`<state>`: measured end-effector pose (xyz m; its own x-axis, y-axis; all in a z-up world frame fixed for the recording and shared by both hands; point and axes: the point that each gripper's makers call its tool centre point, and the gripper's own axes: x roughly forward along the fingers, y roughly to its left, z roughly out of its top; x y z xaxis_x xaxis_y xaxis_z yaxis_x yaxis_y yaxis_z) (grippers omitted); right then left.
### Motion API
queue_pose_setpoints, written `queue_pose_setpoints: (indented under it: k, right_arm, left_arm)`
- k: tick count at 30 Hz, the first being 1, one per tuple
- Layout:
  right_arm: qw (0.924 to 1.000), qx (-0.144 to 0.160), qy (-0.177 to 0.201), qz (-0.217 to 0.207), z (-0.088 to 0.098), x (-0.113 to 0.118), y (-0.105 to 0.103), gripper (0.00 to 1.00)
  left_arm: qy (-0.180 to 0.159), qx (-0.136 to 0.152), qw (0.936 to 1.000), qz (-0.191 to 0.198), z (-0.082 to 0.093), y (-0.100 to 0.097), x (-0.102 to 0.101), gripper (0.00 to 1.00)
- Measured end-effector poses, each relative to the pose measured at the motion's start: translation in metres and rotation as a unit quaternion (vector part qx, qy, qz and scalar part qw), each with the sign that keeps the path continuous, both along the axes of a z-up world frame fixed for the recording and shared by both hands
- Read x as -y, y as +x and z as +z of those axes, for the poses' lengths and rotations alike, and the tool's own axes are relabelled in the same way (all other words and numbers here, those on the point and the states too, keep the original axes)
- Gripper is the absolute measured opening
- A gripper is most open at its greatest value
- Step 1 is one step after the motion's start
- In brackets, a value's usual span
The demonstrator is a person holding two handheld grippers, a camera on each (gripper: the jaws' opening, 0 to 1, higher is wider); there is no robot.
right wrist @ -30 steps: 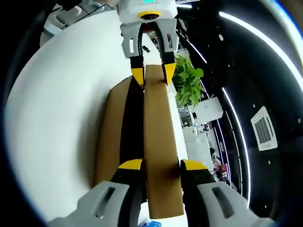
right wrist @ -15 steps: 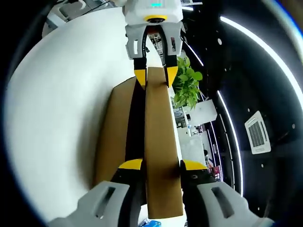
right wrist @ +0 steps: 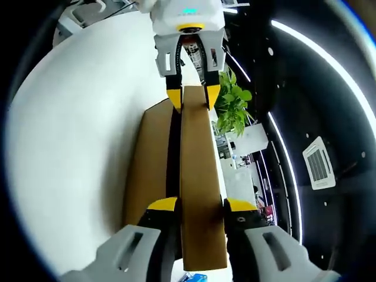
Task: Operate the shoe box by opening the lid, removing the specified soft item, and placing it in the target area until the item is outside and the box remains undamaged.
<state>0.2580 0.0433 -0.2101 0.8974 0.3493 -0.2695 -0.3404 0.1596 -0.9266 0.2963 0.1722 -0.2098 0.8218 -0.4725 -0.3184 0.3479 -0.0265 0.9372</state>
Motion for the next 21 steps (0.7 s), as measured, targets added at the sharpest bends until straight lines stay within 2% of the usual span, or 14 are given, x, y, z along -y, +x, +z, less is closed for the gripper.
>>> queue_pose_setpoints:
  k: [16,21]
  right_arm:
    - [0.9999,-0.008,0.007,-0.003,-0.012,-0.001,-0.006,0.3]
    - [0.9998,-0.008,0.019,-0.005,-0.015,-0.002,-0.006,0.3]
  left_arm:
    - [0.009,0.002,1.0,0.002,-0.014,-0.004,-0.001,0.28]
    - [0.006,0.021,0.9998,0.0,-0.019,-0.004,-0.001,0.28]
